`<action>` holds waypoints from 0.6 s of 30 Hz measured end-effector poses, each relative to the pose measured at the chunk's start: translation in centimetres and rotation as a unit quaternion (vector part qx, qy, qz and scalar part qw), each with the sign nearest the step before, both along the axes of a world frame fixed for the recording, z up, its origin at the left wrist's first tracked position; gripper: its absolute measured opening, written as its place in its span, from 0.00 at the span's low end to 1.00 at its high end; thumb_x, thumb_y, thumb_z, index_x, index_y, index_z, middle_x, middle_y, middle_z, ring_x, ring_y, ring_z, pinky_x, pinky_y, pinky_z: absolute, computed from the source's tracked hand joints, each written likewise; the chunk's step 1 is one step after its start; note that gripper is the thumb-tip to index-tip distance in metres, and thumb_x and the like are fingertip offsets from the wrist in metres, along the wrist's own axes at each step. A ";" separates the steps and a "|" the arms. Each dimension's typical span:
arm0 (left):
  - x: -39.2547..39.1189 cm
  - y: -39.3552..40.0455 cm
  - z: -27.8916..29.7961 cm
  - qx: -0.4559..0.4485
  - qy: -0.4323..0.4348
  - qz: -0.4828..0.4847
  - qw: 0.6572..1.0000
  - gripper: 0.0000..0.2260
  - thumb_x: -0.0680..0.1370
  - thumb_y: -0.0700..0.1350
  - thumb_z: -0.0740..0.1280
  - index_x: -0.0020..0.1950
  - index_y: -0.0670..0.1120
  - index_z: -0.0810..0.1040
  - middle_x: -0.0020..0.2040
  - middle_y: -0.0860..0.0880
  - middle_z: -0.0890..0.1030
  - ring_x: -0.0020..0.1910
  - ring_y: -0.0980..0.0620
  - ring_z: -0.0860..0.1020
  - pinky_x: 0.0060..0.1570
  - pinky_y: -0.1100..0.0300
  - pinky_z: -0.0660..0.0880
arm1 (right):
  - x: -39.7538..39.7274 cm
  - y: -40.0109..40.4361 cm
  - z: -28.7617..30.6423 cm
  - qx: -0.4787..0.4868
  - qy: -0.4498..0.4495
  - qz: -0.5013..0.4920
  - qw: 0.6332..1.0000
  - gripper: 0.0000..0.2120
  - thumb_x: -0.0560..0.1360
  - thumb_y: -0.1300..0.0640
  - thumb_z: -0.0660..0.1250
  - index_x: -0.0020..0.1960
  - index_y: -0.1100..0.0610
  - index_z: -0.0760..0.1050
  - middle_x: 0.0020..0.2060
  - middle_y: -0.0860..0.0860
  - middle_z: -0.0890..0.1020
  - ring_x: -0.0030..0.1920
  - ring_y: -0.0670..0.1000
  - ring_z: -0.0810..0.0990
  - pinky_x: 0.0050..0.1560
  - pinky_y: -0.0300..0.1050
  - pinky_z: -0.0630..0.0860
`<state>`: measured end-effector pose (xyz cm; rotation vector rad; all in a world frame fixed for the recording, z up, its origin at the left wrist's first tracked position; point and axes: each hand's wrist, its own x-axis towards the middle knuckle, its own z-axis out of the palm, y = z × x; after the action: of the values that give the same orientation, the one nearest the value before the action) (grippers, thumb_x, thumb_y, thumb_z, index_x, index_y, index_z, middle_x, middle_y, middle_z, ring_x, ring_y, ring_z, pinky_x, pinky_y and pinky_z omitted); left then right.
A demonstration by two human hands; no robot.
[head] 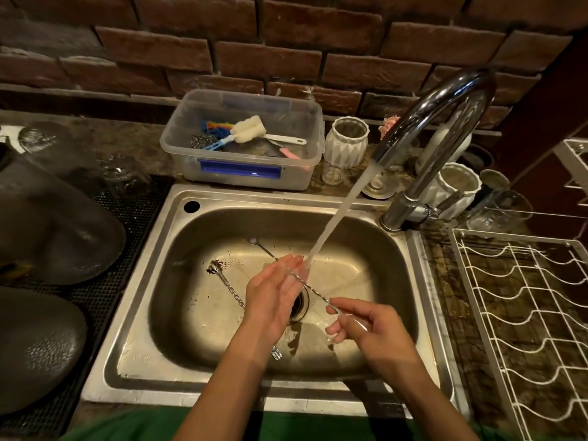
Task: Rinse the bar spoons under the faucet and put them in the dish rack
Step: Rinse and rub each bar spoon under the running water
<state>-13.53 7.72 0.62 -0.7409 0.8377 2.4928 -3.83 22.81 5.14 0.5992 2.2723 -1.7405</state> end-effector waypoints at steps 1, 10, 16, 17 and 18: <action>0.2 0.1 -0.1 0.008 -0.004 0.000 1.000 0.11 0.83 0.36 0.60 0.61 0.30 0.75 0.59 0.34 0.82 0.53 0.41 0.85 0.51 0.53 0.83 | 0.4 0.0 0.2 0.007 -0.004 0.005 1.000 0.14 0.79 0.67 0.63 0.60 0.56 0.81 0.37 0.55 0.87 0.35 0.50 0.84 0.45 0.39 0.81; 1.1 0.7 -0.8 0.037 -0.025 -0.002 0.999 0.14 0.83 0.36 0.59 0.65 0.29 0.73 0.54 0.33 0.84 0.51 0.41 0.85 0.45 0.55 0.83 | 3.7 0.5 2.3 0.057 -0.023 -0.004 0.998 0.11 0.79 0.62 0.66 0.57 0.51 0.82 0.33 0.54 0.87 0.34 0.55 0.85 0.48 0.45 0.82; 1.1 0.6 -0.8 0.049 -0.032 0.009 0.998 0.12 0.82 0.34 0.60 0.63 0.30 0.73 0.53 0.32 0.84 0.49 0.40 0.86 0.50 0.53 0.83 | 5.9 1.1 3.1 0.157 0.011 0.023 0.987 0.13 0.76 0.62 0.69 0.55 0.48 0.85 0.34 0.51 0.84 0.31 0.49 0.83 0.42 0.46 0.82; 1.0 0.6 -0.7 0.052 -0.036 0.014 0.998 0.11 0.82 0.34 0.60 0.62 0.30 0.73 0.55 0.31 0.83 0.49 0.40 0.86 0.50 0.52 0.83 | 6.1 1.1 3.3 0.160 0.012 0.024 0.987 0.13 0.76 0.62 0.70 0.55 0.48 0.85 0.36 0.50 0.85 0.32 0.49 0.84 0.42 0.45 0.82; 1.0 0.7 -0.6 0.056 -0.039 0.020 0.997 0.11 0.82 0.33 0.60 0.62 0.30 0.73 0.58 0.30 0.81 0.49 0.40 0.86 0.50 0.51 0.83 | 6.4 1.1 3.3 0.158 0.014 0.020 0.987 0.14 0.76 0.62 0.70 0.55 0.47 0.85 0.38 0.49 0.85 0.33 0.48 0.84 0.42 0.43 0.82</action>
<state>-12.50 8.41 -0.01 -0.8176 0.6569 2.5045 2.54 23.90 8.48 0.5825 2.5841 -1.3867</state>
